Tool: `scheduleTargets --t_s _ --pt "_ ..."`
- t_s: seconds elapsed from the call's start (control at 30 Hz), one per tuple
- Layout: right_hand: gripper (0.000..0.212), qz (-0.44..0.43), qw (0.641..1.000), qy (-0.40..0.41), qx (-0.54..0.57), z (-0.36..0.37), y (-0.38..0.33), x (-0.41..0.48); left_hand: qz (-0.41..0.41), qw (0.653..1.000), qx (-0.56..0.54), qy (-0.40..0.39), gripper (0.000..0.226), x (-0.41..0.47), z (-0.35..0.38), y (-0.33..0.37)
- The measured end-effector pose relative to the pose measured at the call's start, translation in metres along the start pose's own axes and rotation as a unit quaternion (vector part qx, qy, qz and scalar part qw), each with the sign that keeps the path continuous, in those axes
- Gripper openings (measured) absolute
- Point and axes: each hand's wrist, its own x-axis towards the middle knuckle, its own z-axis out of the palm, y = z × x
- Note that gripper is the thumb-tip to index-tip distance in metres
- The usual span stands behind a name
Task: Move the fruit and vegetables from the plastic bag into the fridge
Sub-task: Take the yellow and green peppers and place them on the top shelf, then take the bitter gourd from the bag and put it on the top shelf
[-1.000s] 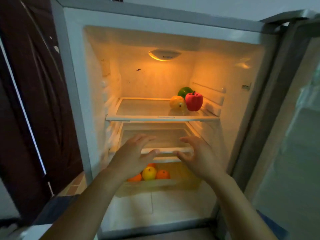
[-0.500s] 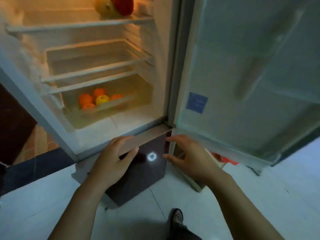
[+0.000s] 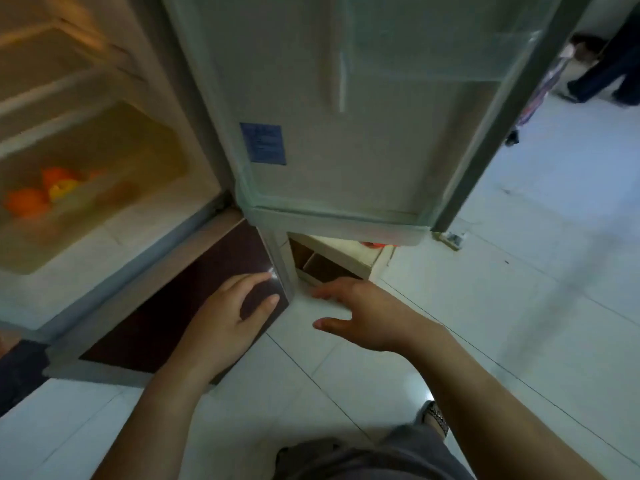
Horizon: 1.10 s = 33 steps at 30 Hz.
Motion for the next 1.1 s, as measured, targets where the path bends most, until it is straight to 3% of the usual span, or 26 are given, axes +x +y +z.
scheduleTargets --t_s 0.33,0.53,0.9,1.1 --pt "0.042 0.115 0.987 0.116 0.004 -0.134 0.224 -0.108 0.105 0.987 -0.041 -0.114 0.035 0.101 0.182 0.197" --pt "0.04 0.16 0.974 0.157 0.03 -0.199 0.311 -0.141 0.137 0.978 -0.047 -0.149 0.038 0.152 0.252 0.302" --pt "0.039 0.164 0.977 0.135 0.025 -0.278 0.415 -0.061 0.107 0.98 -0.062 -0.158 0.04 0.275 0.315 0.342" --pt "0.034 0.163 0.973 0.161 0.02 -0.357 0.459 -0.011 0.08 0.988 -0.098 -0.089 0.036 0.378 0.327 0.395"
